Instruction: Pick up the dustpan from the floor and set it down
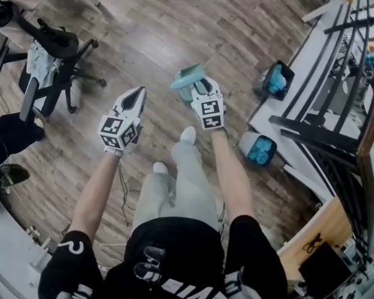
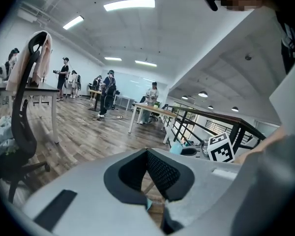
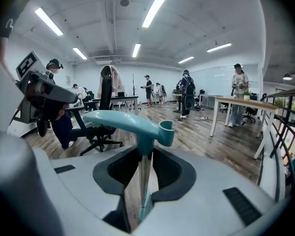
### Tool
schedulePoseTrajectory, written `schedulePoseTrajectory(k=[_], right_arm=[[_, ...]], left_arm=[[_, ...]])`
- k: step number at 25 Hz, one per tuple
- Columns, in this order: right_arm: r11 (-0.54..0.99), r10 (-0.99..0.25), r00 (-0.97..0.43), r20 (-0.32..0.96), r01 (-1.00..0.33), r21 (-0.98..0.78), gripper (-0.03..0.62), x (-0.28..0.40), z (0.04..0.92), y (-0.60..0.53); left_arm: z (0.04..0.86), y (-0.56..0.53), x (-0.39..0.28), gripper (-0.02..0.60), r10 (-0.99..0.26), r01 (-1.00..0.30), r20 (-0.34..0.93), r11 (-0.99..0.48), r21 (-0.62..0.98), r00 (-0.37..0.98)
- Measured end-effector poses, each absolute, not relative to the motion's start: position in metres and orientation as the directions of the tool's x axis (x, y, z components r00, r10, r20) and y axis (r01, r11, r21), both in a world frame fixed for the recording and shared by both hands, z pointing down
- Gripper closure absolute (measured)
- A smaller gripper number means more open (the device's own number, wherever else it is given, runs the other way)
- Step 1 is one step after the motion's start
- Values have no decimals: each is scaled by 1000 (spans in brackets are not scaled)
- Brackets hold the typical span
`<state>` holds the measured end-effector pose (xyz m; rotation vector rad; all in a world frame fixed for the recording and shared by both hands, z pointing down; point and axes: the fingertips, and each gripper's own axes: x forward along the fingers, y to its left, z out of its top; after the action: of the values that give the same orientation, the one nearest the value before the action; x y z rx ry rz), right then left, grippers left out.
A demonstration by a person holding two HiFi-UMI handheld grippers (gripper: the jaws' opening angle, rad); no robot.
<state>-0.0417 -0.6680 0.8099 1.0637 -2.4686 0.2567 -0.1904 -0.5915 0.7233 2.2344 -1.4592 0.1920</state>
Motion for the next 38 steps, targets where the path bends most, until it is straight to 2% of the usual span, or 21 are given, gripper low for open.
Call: schedulePoseTrajectory(k=[5, 12, 19, 23, 29, 35, 38], right_arm=[[713, -612, -623, 487, -702, -1, 510, -56, 865, -674], [764, -566, -674, 475, -645, -5, 508, -94, 884, -671], [786, -499, -646, 578, -618, -11, 500, -116, 896, -656], [765, -473, -620, 626, -641, -57, 454, -105, 892, -640], [672, -570, -570, 592, -738, -63, 467, -60, 814, -608], [595, -682, -527, 507, -803, -33, 577, -37, 681, -555], [576, -721, -524, 454, -817, -30, 597, -34, 618, -528]], left_arm=[[762, -601, -202, 584, -842, -903, 354, -312, 296, 407], [787, -598, -210, 584, -849, -911, 359, -294, 289, 388], [755, -586, -218, 584, -851, -913, 356, -295, 283, 385], [721, -576, -219, 584, -853, -913, 346, -309, 267, 390], [649, -549, -228, 584, -861, -910, 312, -334, 248, 401], [570, -496, -233, 584, -864, -903, 284, -353, 245, 415], [534, -470, -234, 584, -866, -895, 255, -371, 248, 430]])
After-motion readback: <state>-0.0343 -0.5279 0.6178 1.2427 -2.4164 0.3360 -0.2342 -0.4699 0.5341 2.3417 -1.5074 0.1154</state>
